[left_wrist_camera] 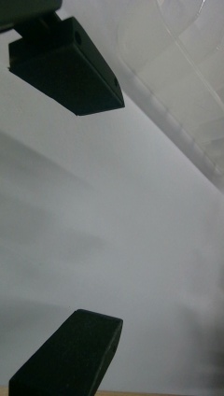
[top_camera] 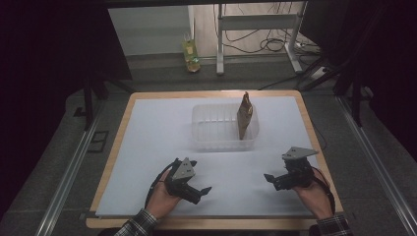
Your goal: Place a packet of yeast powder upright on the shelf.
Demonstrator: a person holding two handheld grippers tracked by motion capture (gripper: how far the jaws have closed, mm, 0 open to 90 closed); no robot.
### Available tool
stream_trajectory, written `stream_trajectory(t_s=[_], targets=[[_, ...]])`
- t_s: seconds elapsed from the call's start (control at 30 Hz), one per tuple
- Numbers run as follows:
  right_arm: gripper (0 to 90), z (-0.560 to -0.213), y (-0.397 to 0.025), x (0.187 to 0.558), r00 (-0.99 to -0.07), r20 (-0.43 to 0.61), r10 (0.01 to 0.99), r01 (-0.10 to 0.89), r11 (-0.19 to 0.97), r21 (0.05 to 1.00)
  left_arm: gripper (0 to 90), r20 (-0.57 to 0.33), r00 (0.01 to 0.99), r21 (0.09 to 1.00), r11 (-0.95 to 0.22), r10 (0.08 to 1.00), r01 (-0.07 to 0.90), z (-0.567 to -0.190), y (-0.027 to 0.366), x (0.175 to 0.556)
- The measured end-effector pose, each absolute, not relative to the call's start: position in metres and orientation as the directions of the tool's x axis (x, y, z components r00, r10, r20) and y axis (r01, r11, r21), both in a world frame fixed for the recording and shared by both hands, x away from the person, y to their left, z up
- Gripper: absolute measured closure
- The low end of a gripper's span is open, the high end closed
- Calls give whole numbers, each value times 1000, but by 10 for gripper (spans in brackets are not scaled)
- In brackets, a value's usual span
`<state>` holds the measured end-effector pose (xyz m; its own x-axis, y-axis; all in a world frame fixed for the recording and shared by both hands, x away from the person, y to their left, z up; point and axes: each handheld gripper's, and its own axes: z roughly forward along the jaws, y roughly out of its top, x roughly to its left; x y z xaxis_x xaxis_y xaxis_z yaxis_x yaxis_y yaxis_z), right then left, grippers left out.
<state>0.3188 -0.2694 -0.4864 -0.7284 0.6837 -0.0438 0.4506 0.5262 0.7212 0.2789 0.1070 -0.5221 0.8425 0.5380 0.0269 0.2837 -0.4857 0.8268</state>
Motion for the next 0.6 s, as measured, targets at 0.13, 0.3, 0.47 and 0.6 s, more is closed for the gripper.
stream_trajectory(t_s=[0.13,0.3,0.47,0.6], targets=[[0,-491,-275,314,-727,-46,685,454,530,717,4,28,844,825,-489,536,283,-523,107,279],[0,-498,-280,309,-728,-54,683,461,546,700,4,26,844,821,-493,536,287,-523,107,279],[0,-505,-286,305,-724,-47,688,485,556,675,4,28,844,820,-494,536,288,-523,107,279],[0,-506,-290,306,-714,-45,698,496,551,671,4,23,843,823,-489,537,289,-523,107,280]])
